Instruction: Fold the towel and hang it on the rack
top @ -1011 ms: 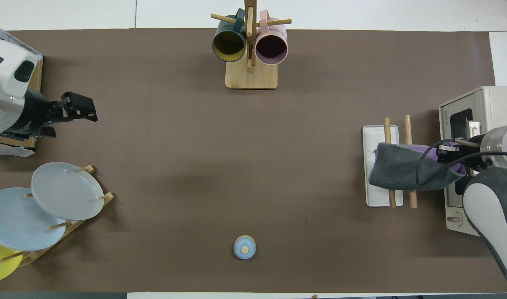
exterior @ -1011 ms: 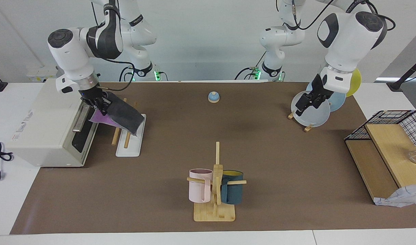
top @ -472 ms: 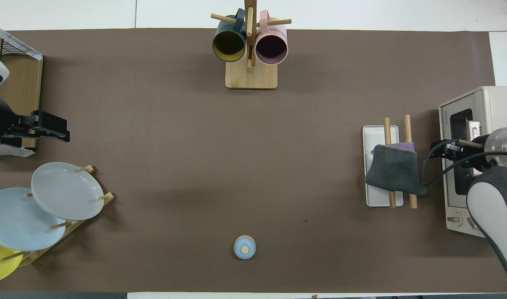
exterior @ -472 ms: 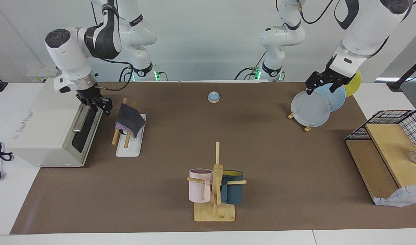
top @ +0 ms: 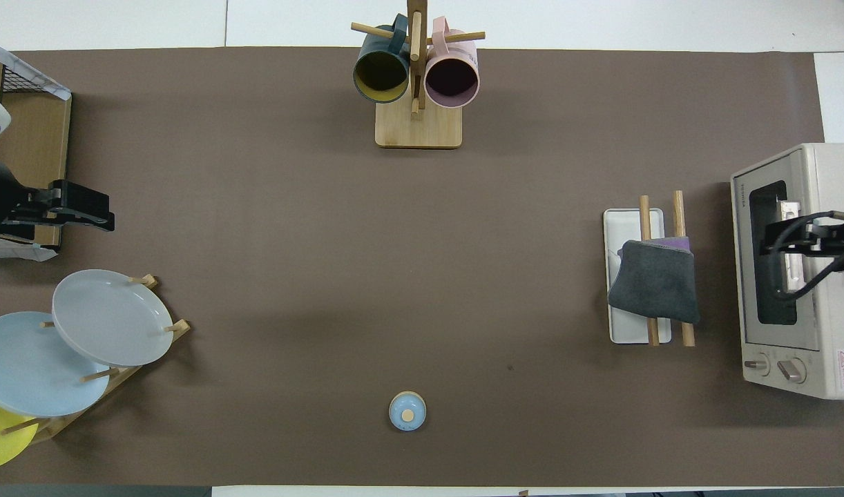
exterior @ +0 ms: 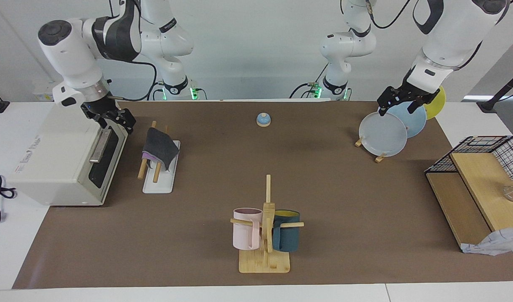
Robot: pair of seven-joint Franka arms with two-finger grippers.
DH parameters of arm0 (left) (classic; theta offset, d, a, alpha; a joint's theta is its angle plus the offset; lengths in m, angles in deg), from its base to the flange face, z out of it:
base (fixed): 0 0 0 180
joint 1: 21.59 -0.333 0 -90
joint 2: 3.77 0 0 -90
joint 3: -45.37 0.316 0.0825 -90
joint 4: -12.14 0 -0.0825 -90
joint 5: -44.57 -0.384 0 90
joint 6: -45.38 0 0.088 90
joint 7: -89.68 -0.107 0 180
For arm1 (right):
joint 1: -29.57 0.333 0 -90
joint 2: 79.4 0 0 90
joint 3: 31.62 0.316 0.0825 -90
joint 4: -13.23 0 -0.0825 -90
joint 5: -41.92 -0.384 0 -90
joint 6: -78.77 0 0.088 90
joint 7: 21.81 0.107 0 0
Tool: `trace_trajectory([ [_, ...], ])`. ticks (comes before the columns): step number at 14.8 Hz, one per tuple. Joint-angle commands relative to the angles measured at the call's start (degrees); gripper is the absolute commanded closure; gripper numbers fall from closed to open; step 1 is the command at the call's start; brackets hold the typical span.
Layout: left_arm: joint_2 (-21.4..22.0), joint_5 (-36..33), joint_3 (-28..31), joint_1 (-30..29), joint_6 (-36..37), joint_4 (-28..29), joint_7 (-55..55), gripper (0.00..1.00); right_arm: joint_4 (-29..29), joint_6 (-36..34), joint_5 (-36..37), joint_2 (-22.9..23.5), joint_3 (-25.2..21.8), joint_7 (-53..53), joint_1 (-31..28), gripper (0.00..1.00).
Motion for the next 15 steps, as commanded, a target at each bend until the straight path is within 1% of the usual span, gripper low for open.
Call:
trace_trajectory([
  [1, -3.8, -1.3, 1.3, 1.8, -1.2, -1.0, -0.7, 0.00, -13.0, -10.0, 1.3, 5.6, 0.1, -6.6, -2.1, 0.00],
  [2, -4.2, -1.3, 1.3, 1.9, -0.9, -2.8, -0.8, 0.00, -14.2, -11.1, 1.5, 5.5, 0.1, -7.7, -2.1, 0.00],
  [3, -3.4, -1.4, 1.1, 1.8, -0.9, -2.8, -0.8, 0.00, -14.3, -11.2, 2.0, 5.5, 0.2, -7.9, -1.9, 0.00],
  [4, -2.2, -1.4, 1.1, 1.8, -1.3, -1.9, -0.8, 0.00, -13.9, -11.3, 2.0, 5.3, 0.4, -7.9, -1.4, 0.00],
  [5, -0.8, -1.4, 1.1, 1.6, -1.8, 0.3, -0.5, 0.00, -14.6, -12.0, 2.2, 5.3, 0.8, -7.8, -1.0, 0.00],
  [6, 0.2, -1.4, 1.0, 1.4, -1.7, 1.1, -0.6, 0.00, -16.0, -12.2, 2.2, 5.5, 1.1, -7.9, -0.9, 0.00],
  [7, 0.4, -1.4, 1.0, 1.3, -1.7, 1.3, -0.8, 0.00, -16.9, -12.3, 2.2, 5.7, 1.6, -7.9, -0.8, 0.00],
  [11, 0.6, -1.4, 1.0, 1.1, -1.5, 1.3, -0.6, 0.00, -17.3, -11.4, 0.6, 6.1, 2.5, -7.7, -0.8, 0.00],
  [13, 0.8, -1.4, 0.9, 1.3, -1.0, 1.3, -0.6, 0.00, -17.4, -10.8, -0.3, 6.4, 2.1, -7.6, 1.0, 0.00],
  [15, 1.0, -1.4, 0.9, 1.5, -1.1, 1.3, -0.6, 0.00, -16.8, -11.2, -0.3, 5.7, 2.1, -7.6, 1.3, 0.00],
])
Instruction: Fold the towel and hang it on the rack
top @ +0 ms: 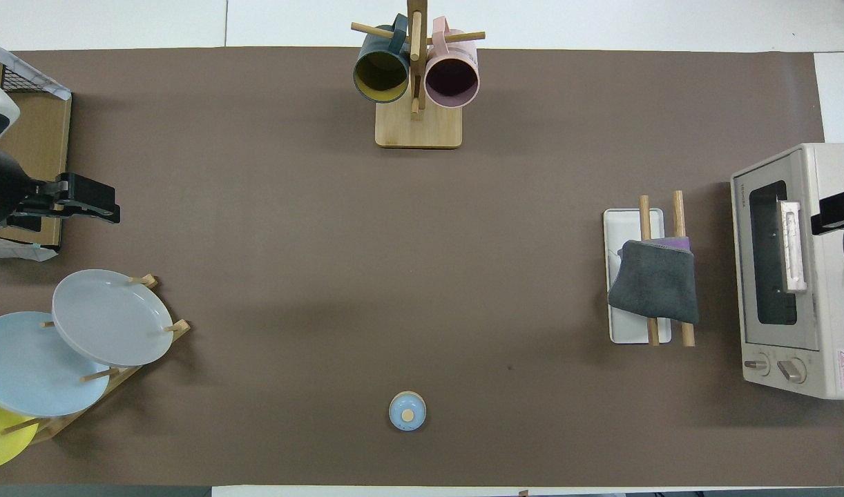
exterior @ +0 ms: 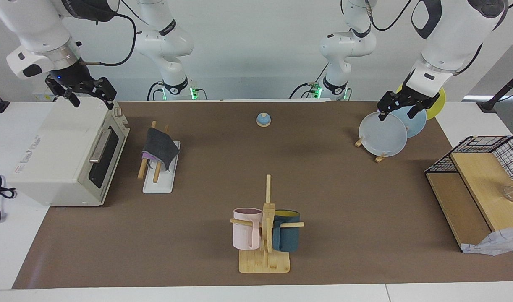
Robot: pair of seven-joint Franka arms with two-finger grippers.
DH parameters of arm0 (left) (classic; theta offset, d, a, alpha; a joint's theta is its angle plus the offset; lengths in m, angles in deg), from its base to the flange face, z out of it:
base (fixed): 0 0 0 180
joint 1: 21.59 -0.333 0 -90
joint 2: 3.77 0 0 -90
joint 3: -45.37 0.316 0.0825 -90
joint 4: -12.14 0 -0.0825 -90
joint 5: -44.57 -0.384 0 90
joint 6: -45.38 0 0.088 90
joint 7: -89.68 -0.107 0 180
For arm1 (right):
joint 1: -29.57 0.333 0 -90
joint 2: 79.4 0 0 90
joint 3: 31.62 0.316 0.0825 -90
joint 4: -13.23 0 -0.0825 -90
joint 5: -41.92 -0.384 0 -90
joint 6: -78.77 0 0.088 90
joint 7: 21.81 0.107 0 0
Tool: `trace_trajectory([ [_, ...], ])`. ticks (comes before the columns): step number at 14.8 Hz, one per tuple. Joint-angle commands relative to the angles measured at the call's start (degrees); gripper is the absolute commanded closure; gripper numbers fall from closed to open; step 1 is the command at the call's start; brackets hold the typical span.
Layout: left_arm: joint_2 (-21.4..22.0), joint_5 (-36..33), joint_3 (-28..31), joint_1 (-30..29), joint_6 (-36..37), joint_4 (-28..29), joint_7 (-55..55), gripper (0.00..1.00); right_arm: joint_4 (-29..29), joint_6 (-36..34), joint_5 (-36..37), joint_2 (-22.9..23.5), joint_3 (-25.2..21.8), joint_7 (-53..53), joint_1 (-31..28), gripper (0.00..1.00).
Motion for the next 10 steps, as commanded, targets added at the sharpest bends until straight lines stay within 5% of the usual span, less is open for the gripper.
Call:
trace_trajectory([
  [1, 1.8, -1.2, 0.6, 0.7, -0.1, 1.7, -0.6, 0.00, -0.6, -0.4, -1.0, 0.2, -0.2, -0.7, 0.3, 0.00],
  [10, 1.8, -1.2, 0.6, 0.4, -0.1, 1.7, -0.4, 0.00, 0.2, 1.1, -0.3, -0.1, 1.9, -0.4, -1.7, 0.00],
])
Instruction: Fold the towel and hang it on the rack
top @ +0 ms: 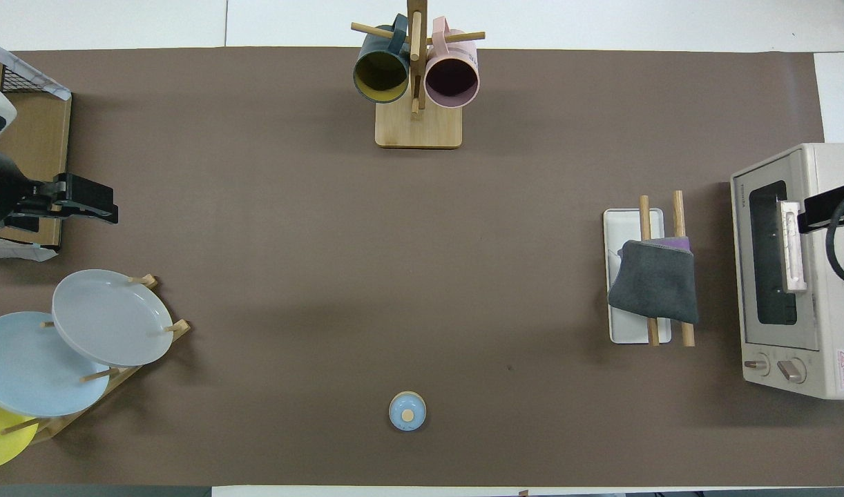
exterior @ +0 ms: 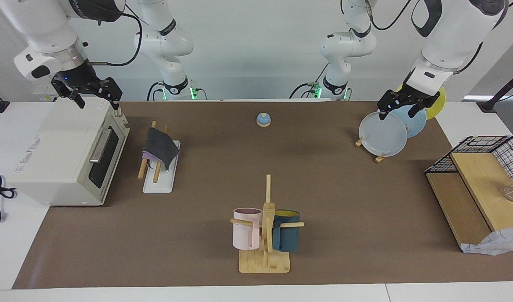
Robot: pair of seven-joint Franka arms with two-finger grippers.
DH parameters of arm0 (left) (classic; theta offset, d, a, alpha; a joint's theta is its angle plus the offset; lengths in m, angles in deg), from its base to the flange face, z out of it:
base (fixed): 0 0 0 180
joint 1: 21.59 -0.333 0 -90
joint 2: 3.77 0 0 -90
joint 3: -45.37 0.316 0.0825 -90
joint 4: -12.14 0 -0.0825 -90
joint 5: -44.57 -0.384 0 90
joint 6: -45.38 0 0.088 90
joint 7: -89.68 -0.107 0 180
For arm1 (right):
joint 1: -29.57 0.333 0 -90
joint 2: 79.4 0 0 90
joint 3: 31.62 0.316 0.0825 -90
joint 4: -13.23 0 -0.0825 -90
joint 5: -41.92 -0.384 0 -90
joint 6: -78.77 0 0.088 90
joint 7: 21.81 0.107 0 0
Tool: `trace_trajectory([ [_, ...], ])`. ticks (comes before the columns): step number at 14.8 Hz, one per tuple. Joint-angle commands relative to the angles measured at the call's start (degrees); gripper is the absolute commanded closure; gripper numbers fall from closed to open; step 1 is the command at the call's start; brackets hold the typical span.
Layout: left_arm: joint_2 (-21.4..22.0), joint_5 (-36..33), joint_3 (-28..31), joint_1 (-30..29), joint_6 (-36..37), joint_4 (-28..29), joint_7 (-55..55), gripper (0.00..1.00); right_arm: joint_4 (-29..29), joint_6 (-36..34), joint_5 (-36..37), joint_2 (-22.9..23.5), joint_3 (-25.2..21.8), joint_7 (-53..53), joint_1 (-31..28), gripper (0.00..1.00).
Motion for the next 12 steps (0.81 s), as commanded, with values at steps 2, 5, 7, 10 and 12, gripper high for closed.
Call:
trace_trajectory([
  [2, 1.6, -1.2, 0.5, 0.4, -0.1, 1.7, -0.3, 0.00, 0.1, 0.7, -0.3, 0.3, 1.4, -0.4, -1.6, 0.00],
  [5, 1.6, -1.2, 0.5, 0.4, -0.1, 1.7, -0.3, 0.00, 0.1, 1.1, -0.4, 0.4, 1.4, -0.3, -1.1, 0.00],
  [7, 1.6, -1.2, 0.5, 0.4, -0.1, 1.7, -0.3, 0.00, 0.0, 1.0, -0.9, 0.4, 1.4, -0.3, -1.2, 0.00],
  [10, 1.6, -1.2, 0.5, 0.4, -0.1, 1.7, -0.3, 0.00, 0.1, 0.8, -1.0, 0.4, 1.4, -0.3, -1.7, 0.00],
  [12, 1.6, -1.2, 0.5, 0.4, -0.1, 1.7, -0.3, 0.00, 0.1, 0.4, -0.9, 0.4, 1.3, -0.4, -1.7, 0.00],
])
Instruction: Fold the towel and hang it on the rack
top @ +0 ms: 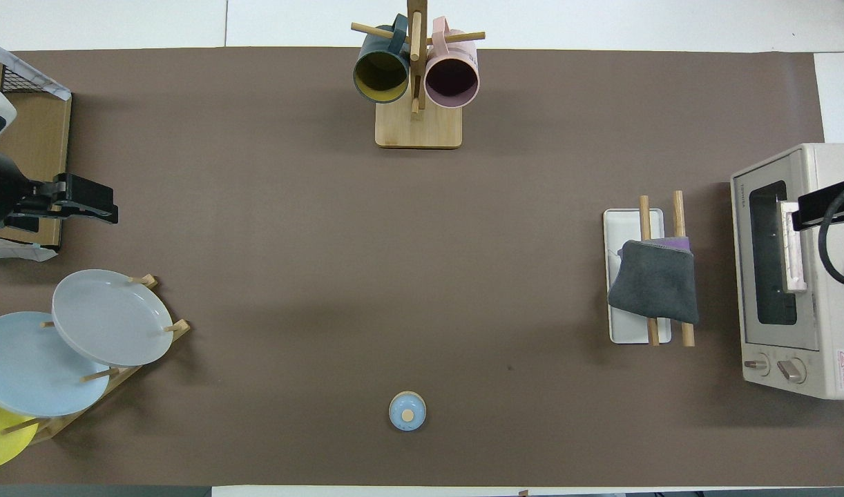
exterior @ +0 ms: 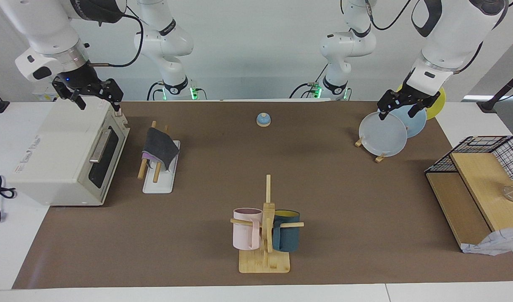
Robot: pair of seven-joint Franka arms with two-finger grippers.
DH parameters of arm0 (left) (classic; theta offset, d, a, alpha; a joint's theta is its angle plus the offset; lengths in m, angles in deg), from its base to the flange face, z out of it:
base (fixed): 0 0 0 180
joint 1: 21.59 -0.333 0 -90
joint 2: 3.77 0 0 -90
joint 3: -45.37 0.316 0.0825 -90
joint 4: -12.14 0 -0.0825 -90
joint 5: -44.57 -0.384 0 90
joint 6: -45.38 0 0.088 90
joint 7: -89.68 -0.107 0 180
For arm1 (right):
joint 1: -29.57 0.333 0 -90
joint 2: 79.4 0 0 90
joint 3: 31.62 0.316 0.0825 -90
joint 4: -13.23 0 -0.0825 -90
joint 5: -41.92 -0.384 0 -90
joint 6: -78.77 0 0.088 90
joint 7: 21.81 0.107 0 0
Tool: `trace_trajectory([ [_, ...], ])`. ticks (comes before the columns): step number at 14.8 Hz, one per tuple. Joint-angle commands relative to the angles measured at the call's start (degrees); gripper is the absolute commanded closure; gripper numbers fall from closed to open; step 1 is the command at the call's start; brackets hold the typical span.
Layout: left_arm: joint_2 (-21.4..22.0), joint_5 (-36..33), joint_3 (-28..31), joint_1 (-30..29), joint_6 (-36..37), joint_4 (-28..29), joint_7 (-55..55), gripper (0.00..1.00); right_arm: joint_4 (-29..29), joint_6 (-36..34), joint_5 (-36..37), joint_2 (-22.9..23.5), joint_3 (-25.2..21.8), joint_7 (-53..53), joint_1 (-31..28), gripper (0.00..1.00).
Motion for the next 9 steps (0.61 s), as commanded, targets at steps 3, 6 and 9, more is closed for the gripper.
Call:
trace_trajectory([
  [3, 1.6, -1.2, 0.5, 0.4, -0.1, 1.7, -0.3, 0.00, 1.4, 1.1, -1.1, -0.3, 0.5, -0.3, -1.3, 0.00],
  [6, 1.6, -1.2, 0.5, 0.4, -0.1, 1.7, -0.3, 0.00, 4.5, 4.5, -1.1, -1.6, 0.6, -0.6, -0.8, 0.00],
  [9, 1.6, -1.2, 0.5, 0.4, 0.0, 1.7, -0.3, 0.00, 4.4, 4.2, -1.0, -1.6, 0.6, -0.8, -0.8, 0.00],
])
